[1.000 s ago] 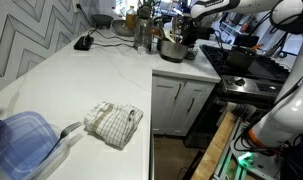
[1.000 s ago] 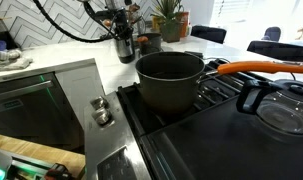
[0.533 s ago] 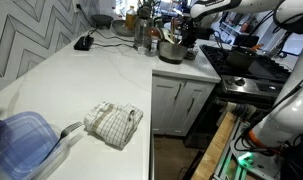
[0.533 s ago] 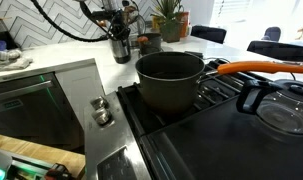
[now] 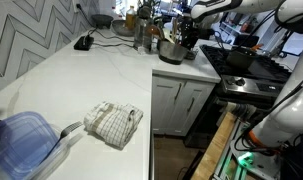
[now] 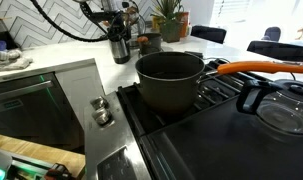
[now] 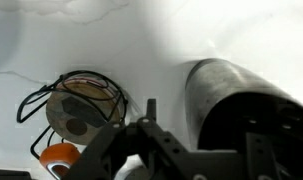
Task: Place the utensil holder next to the stove
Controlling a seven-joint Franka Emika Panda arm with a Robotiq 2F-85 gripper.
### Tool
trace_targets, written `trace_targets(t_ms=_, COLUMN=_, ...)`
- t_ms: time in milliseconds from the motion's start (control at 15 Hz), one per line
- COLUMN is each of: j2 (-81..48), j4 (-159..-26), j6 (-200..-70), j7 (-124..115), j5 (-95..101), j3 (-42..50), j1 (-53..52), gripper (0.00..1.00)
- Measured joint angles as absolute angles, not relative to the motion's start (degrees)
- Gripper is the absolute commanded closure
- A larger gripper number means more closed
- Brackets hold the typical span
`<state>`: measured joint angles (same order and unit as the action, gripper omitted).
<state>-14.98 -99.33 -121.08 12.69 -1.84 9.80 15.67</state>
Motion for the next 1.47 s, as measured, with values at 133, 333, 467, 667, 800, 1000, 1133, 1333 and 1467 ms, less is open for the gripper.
trace_targets(t_ms=133, j2=-14.2, j4=-99.4, j6=-121.1, j7=12.7, j5=-1.8, j3=9.8, j1=15.6, gripper=0.0)
trace_targets(t_ms=333, j2=-12.0, j4=-100.0, j6=-121.1, j7=12.6, j5=-1.5, j3=9.8, j1=15.4, gripper=0.0)
trace_targets(t_ms=467, j2=-10.0, j4=-101.2, j6=-121.1, j7=12.2, j5=-1.4, j3=10.0, j1=15.4, gripper=0.0)
trace_targets(t_ms=667, j2=-6.3, j4=-103.8, j6=-121.1, j7=11.5, j5=-1.3, j3=10.5, j1=15.4, gripper=0.0)
trace_targets(t_ms=800, j2=-3.1, j4=-106.2, j6=-121.1, j7=10.2, j5=-0.6, j3=10.8, j1=15.4, gripper=0.0)
trace_targets(t_ms=1000, j2=4.1, j4=-111.4, j6=-121.4, j7=6.4, j5=3.5, j3=11.1, j1=15.4, gripper=0.0)
trace_targets(t_ms=1133, j2=10.5, j4=-115.5, j6=-121.6, j7=4.4, j5=6.4, j3=11.1, j1=15.4, gripper=0.0)
trace_targets(t_ms=1333, j2=20.7, j4=-121.3, j6=-119.8, j7=4.8, j5=8.2, j3=10.2, j1=15.0, gripper=0.0)
trace_targets(t_ms=1467, j2=27.1, j4=-124.1, j6=-117.1, j7=6.4, j5=8.3, j3=8.6, j1=13.5, gripper=0.0)
